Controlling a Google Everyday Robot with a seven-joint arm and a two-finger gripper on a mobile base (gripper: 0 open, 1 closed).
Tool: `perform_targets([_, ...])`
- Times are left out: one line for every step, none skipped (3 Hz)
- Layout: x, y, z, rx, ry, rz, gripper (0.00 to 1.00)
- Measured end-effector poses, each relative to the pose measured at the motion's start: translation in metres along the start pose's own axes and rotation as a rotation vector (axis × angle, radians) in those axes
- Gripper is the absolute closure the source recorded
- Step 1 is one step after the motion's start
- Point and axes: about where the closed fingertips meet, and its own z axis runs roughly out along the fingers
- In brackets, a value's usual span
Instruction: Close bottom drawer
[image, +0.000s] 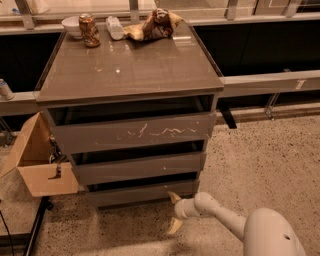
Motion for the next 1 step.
perform_targets([0.0,0.0,0.0,0.0,0.0,0.0,0.0])
